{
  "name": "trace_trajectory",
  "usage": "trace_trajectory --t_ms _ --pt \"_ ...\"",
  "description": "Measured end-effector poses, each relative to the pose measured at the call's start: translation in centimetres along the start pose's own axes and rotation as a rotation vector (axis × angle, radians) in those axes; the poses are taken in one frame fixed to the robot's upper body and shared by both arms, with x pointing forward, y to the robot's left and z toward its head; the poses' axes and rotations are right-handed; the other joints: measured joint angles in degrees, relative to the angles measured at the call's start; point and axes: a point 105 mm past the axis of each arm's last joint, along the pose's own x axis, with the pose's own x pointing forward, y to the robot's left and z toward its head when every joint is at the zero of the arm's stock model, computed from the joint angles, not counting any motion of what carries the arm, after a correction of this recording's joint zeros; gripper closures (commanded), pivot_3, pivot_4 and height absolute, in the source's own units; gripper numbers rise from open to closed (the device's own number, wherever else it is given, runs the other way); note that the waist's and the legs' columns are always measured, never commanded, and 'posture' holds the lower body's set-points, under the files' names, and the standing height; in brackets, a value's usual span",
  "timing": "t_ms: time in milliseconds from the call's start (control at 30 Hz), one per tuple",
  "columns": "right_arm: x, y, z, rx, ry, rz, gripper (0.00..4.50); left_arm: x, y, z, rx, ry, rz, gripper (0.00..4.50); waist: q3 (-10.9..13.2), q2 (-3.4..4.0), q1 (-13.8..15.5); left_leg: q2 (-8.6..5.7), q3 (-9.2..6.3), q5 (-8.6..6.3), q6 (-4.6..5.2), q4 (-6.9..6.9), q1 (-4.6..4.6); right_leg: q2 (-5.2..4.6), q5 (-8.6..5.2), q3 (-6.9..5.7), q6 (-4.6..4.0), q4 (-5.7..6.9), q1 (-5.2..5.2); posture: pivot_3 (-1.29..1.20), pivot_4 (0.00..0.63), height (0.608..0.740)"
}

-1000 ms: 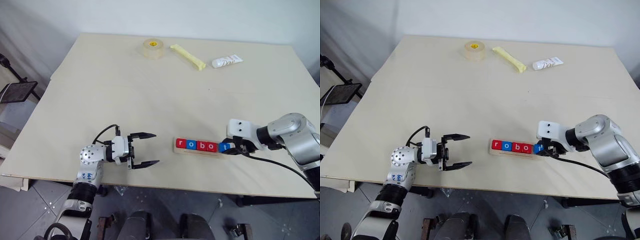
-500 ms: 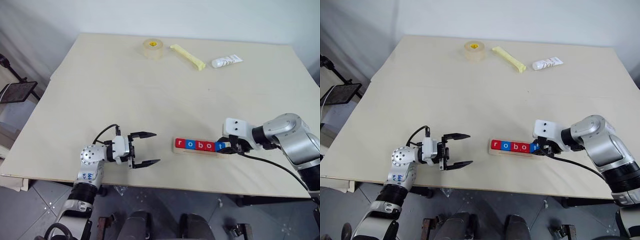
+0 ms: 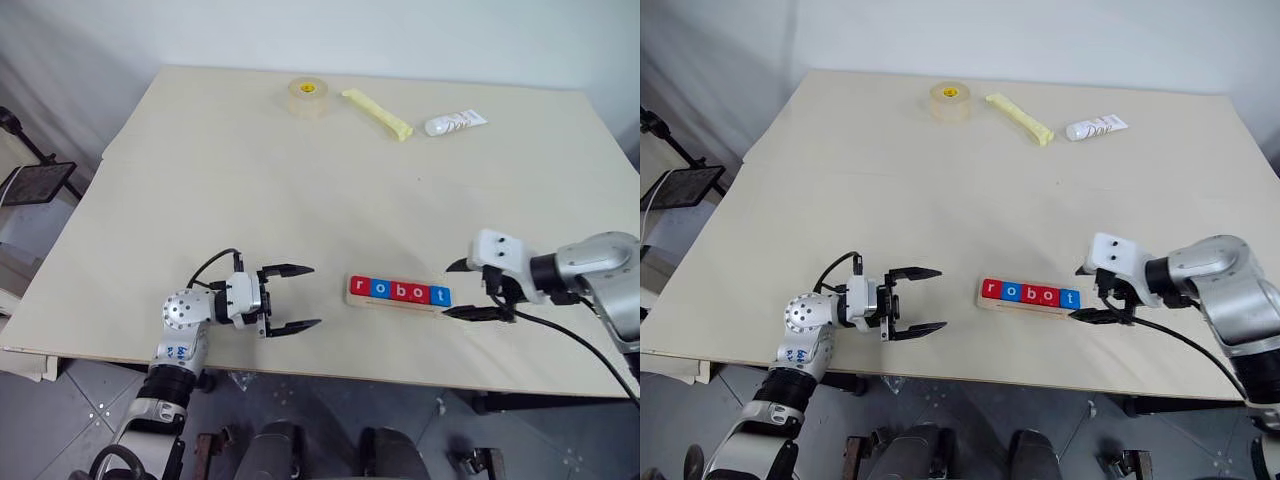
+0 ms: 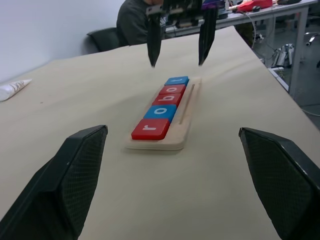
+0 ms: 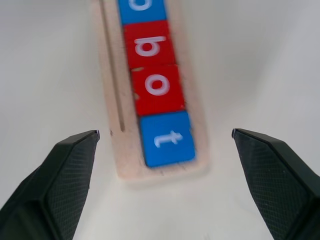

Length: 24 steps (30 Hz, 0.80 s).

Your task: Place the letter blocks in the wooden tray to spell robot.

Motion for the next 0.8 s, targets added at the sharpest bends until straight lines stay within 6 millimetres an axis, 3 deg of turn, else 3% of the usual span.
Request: trace_trajectory --t_ms 333,533,800 --pt "-4.2 1.3 -2.1 0.03 -0.302 -0.038 0.04 -2.8 3.4 1.2 0.002 0.033 0.139 0.0 0.01 -0.03 -0.05 0.01 0.06 0.0 0.0 -0.02 0.05 0.0 0.0 -0.02 0.0 0.0 0.05 0.0 0.15 0.74" --pt "-6.9 2.4 -7.3 0.149 -0.352 -0.093 0.04 -6.1 3.9 1.2 -0.028 0.07 0.15 0.0 0.02 -0.03 -0.04 -0.02 0.13 0.0 0.02 -0.02 0.06 -0.02 0.0 -0.03 0.0 -0.04 0.07 0.0 0.15 0.74" --pt "-7.8 1.6 -7.6 0.19 -0.44 -0.134 0.04 -5.4 4.5 1.6 -0.038 0.019 0.134 0.0 0.01 -0.02 -0.19 0.05 0.19 0.02 0.01 -0.02 0.11 0.0 0.0 0.01 0.0 -0.02 0.08 0.0 0.15 0.74"
